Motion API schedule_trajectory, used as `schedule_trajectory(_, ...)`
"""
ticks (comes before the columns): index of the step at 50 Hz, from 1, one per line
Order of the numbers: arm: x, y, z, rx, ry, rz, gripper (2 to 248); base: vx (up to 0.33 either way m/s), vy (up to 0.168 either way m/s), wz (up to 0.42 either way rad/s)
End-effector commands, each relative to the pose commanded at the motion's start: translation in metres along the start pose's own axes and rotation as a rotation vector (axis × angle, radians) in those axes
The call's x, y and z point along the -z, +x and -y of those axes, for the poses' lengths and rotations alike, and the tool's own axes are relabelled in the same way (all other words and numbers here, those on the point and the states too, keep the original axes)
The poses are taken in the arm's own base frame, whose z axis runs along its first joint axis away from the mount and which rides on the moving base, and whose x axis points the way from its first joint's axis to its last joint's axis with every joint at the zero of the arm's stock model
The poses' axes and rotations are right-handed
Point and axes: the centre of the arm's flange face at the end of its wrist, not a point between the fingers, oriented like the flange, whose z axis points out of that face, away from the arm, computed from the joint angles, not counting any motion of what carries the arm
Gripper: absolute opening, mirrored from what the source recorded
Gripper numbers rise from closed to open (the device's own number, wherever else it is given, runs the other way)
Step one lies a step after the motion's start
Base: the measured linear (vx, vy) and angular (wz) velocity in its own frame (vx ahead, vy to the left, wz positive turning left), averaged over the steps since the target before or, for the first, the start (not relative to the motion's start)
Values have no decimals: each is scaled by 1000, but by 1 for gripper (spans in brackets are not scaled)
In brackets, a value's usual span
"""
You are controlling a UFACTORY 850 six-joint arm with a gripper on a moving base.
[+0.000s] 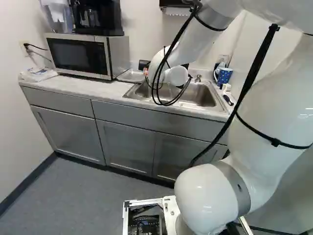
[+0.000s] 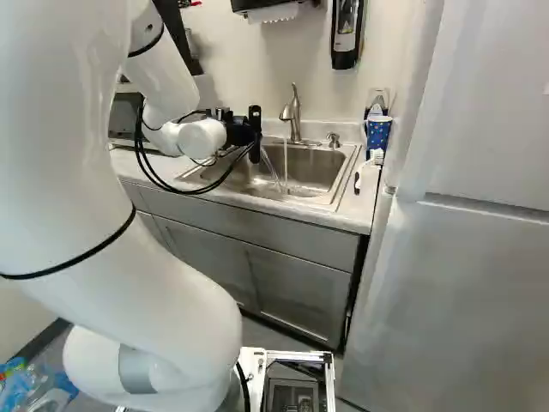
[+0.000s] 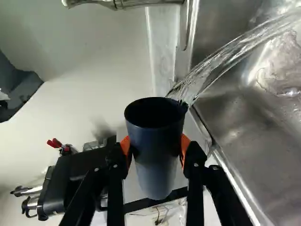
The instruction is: Rinse the cup and place it in the tray
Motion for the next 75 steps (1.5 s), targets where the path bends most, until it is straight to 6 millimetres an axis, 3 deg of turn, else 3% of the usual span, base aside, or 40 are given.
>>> schedule_trajectory(23,0,0,0,-242,0,0,121,0,0,0)
schedule_trajectory(75,0,0,0,-242,0,0,121,0,0,0)
